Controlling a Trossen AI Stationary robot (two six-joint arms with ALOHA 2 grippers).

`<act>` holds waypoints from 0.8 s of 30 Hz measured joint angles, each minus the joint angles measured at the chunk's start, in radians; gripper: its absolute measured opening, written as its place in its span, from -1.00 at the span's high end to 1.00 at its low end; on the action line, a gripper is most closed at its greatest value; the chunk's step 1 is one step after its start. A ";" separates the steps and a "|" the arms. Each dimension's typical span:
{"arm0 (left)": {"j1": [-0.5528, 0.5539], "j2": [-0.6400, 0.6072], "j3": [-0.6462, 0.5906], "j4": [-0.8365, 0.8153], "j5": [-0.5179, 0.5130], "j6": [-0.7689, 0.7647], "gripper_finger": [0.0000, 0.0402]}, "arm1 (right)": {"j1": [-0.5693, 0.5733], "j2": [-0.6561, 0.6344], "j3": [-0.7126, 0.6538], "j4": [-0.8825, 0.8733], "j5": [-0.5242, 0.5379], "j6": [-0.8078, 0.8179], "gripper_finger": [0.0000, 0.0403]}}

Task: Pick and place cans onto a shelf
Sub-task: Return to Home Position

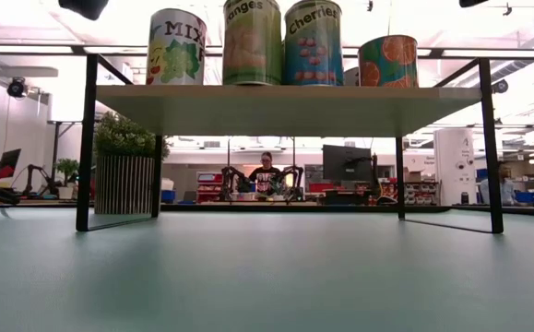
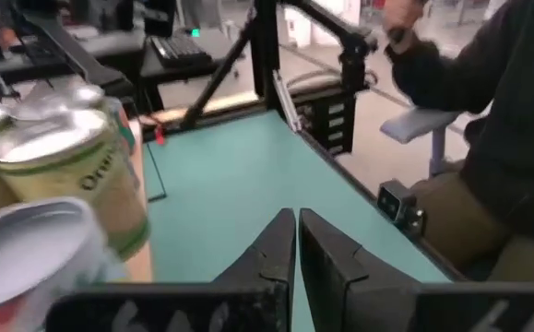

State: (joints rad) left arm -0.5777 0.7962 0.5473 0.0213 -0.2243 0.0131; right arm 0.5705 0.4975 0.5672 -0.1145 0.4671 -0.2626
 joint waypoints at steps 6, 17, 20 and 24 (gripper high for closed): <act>0.006 -0.205 -0.029 -0.090 -0.005 0.031 1.00 | 0.000 -0.024 -0.013 -0.001 0.000 -0.002 0.94; 0.101 -0.443 -0.173 -0.011 -0.028 0.089 1.00 | -0.007 -0.054 -0.049 0.057 -0.037 -0.029 0.94; 0.149 -0.473 -0.184 -0.018 -0.028 0.089 1.00 | -0.019 -0.065 -0.057 0.084 -0.057 -0.045 0.94; 0.203 -0.503 -0.185 -0.051 -0.020 0.091 1.00 | -0.028 -0.094 -0.067 0.080 -0.057 -0.045 0.94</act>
State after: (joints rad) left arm -0.3746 0.2927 0.3618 -0.0301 -0.2441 0.1042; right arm 0.5423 0.4035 0.5005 -0.0341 0.4106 -0.3072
